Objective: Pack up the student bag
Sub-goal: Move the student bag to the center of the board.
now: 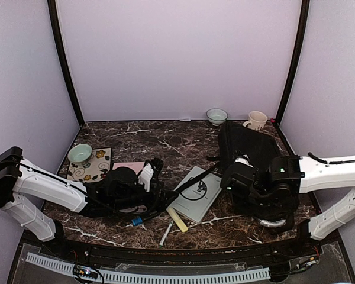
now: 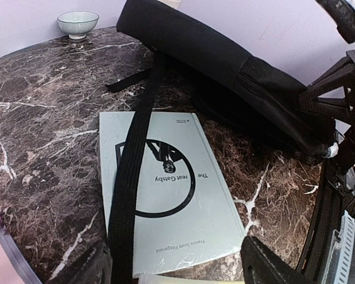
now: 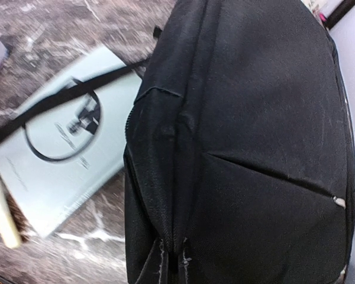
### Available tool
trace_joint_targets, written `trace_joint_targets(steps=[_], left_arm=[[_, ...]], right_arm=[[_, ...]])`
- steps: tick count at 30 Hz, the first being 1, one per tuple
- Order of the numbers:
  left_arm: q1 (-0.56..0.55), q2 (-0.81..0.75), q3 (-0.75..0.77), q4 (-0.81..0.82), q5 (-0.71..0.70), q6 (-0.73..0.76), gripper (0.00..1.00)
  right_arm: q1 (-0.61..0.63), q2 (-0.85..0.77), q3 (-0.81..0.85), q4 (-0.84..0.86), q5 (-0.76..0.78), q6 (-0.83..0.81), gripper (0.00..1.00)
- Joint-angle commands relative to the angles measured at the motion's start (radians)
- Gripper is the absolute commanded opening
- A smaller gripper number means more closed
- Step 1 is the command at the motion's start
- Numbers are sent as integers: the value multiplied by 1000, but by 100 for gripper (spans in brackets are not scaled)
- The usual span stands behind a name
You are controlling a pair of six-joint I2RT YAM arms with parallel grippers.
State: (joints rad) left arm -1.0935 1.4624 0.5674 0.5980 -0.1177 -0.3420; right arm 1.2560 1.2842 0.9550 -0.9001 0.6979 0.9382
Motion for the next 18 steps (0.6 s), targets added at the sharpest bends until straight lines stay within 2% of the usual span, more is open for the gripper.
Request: trace_joint_targets(steps=[1, 7, 12, 15, 18], left_arm=[[-4, -30, -23, 25, 6, -1, 77], [-5, -38, -28, 24, 9, -4, 77], [-5, -43, -29, 22, 18, -8, 77], [-4, -43, -29, 22, 20, -8, 77], [-4, -38, -27, 22, 27, -11, 77]], right_arm=[[-32, -6, 71, 241, 49, -153, 0], [-104, 60, 90, 357, 5, -191, 0], [-114, 97, 63, 489, -146, -253, 28], [-116, 77, 51, 506, -177, -266, 60], [-126, 33, 21, 516, -185, -264, 78]])
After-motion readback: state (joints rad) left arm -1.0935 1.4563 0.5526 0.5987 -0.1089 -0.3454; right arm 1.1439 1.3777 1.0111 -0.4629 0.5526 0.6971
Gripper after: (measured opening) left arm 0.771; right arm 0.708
